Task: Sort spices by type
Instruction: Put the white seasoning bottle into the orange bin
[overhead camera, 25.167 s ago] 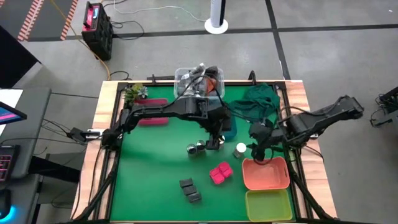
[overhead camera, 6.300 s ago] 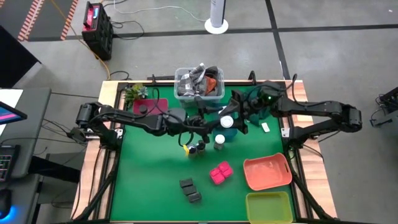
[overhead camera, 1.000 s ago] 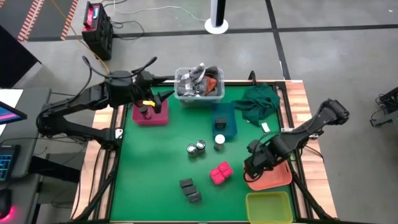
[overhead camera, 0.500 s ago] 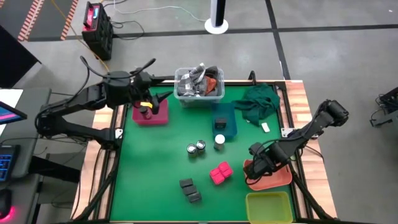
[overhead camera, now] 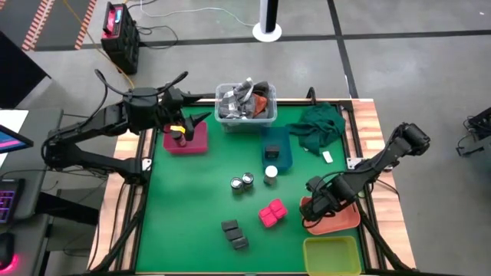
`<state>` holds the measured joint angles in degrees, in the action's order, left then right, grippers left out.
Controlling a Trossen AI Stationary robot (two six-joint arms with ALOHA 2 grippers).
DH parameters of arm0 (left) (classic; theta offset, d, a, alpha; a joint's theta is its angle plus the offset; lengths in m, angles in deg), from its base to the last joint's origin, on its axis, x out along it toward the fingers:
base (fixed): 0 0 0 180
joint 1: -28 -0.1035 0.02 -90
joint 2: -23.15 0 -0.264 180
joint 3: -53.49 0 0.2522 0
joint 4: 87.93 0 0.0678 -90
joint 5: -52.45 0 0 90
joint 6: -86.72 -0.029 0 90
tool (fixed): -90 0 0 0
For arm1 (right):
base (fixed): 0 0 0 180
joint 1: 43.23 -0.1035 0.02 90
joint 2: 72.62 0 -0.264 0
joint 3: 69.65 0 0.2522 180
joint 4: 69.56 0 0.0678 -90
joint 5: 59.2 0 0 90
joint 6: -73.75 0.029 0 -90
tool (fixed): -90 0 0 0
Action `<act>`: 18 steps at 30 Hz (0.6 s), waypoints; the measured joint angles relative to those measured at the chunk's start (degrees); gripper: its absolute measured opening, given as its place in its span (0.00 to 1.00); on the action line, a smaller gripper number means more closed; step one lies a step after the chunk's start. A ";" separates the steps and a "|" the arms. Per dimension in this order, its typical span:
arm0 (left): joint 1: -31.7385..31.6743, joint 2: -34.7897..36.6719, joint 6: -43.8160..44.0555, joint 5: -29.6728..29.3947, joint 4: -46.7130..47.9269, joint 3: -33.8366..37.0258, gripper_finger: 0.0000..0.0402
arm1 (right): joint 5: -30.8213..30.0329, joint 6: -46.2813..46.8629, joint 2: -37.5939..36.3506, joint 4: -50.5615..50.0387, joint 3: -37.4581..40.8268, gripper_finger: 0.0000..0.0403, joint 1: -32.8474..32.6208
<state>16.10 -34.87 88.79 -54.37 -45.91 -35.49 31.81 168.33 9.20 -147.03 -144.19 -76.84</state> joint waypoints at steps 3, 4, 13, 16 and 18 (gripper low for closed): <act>0.00 0.07 0.02 0.00 0.00 0.00 0.72 | 0.73 -0.35 -0.34 -0.61 0.00 0.66 0.10; 0.00 0.09 0.02 0.00 0.00 0.00 0.72 | 1.40 -0.59 -0.73 -1.03 -0.02 0.66 0.39; 0.00 0.90 0.76 0.00 0.35 0.00 0.72 | 2.56 -10.99 -6.45 -9.30 -3.43 0.66 8.34; 0.00 1.20 1.89 0.00 1.60 0.00 0.72 | 2.57 -17.45 -7.48 -7.74 -4.47 0.66 12.95; 0.00 1.25 3.21 0.50 2.39 0.00 0.72 | 2.38 -24.11 -7.51 -5.35 -5.26 0.66 16.32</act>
<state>16.10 -33.62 92.00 -53.87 -43.52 -35.49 34.20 144.22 1.69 -152.38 -149.44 -60.52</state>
